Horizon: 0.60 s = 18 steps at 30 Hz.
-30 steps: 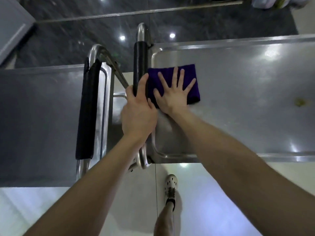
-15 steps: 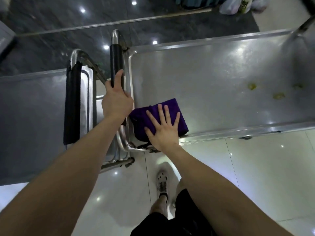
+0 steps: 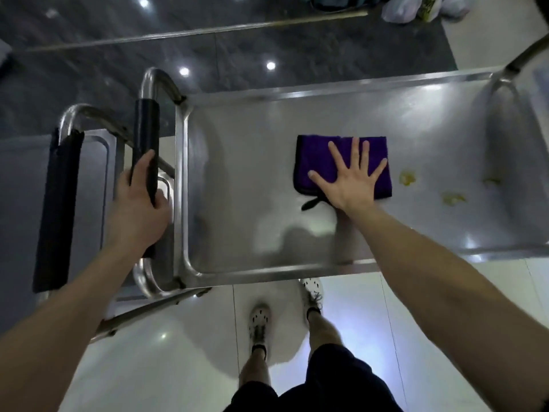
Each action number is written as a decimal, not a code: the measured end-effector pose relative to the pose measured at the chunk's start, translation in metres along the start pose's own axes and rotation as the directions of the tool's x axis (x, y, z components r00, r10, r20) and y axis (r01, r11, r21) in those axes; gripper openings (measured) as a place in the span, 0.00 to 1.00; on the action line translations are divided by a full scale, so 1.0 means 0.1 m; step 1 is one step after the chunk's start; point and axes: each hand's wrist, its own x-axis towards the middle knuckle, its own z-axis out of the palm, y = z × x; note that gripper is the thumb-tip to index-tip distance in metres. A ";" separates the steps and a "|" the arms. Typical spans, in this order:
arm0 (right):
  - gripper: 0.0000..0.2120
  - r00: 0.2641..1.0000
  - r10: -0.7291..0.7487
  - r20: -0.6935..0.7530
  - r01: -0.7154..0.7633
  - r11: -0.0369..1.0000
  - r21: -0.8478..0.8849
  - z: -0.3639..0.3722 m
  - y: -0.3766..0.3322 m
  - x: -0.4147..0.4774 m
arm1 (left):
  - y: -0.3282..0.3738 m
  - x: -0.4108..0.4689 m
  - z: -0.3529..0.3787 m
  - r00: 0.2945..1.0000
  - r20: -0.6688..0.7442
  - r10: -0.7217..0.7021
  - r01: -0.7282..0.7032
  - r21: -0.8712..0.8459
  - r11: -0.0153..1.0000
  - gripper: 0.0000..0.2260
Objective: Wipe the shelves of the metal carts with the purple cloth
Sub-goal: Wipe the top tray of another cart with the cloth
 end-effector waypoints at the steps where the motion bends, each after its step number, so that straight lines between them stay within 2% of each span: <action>1: 0.50 1.000 0.005 0.004 -0.005 1.000 0.013 -0.07 -0.04 0.21 | -0.01 -0.01 0.00 1.000 -0.008 -0.004 0.004 0.005 1.000 0.34; 5: 0.52 0.999 -0.011 -0.039 0.012 0.999 0.036 -0.17 -0.53 0.86 | 0.01 -0.02 0.03 0.999 -0.047 0.004 -0.003 0.013 1.000 0.34; 10: 0.50 0.978 -0.205 -0.046 0.205 0.979 -0.008 -0.06 -1.66 1.20 | 0.02 -0.02 0.03 0.997 -0.071 -0.005 0.006 0.009 1.000 0.34; 14: 0.46 0.940 -0.336 -0.053 0.334 0.941 -0.043 0.13 -2.44 1.04 | -0.01 0.00 0.01 0.996 -0.090 0.000 0.002 0.022 1.000 0.34; 18: 0.40 0.836 -0.544 -0.066 0.539 0.839 -0.076 0.45 -2.65 0.41 | 0.01 0.03 -0.04 0.997 -0.070 -0.008 0.010 0.033 0.999 0.34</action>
